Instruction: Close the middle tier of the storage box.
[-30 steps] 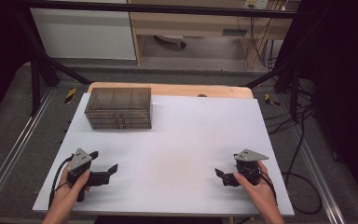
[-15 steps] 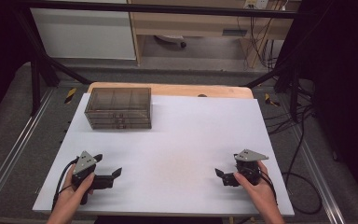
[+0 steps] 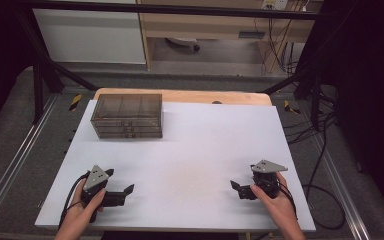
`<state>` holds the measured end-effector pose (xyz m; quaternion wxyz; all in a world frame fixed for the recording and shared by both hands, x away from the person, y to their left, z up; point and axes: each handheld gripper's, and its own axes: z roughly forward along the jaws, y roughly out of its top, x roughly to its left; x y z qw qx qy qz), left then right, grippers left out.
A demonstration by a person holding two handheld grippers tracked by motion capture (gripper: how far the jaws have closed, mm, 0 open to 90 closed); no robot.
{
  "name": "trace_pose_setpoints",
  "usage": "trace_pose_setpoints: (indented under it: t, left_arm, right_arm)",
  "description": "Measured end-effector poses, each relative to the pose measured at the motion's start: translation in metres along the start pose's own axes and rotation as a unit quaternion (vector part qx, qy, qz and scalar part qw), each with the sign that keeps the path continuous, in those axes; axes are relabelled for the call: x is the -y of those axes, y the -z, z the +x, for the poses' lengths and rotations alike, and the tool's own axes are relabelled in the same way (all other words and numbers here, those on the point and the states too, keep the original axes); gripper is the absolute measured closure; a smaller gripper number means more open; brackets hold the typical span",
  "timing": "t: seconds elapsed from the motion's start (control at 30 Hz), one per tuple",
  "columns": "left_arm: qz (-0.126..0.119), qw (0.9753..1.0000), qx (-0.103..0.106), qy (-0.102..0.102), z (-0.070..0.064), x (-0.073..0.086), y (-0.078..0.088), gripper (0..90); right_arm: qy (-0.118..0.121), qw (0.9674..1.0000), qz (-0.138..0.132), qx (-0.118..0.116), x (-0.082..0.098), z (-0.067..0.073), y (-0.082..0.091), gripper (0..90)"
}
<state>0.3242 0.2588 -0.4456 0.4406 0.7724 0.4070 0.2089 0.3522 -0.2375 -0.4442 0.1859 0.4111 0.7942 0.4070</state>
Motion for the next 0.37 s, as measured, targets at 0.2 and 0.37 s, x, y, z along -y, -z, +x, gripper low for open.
trace_pose_setpoints:
  t: [0.2,0.37]
  left_arm:
    - [-0.011,0.9992,-0.028,0.026,0.016,0.002,0.008,5.6]
    - [-0.016,0.9978,-0.052,0.039,0.026,0.005,0.015,6.1]
  right_arm:
    - [-0.001,1.0000,0.001,0.002,0.000,0.000,0.000,2.6]
    - [-0.003,1.0000,-0.001,0.006,0.000,0.000,0.000,2.7]
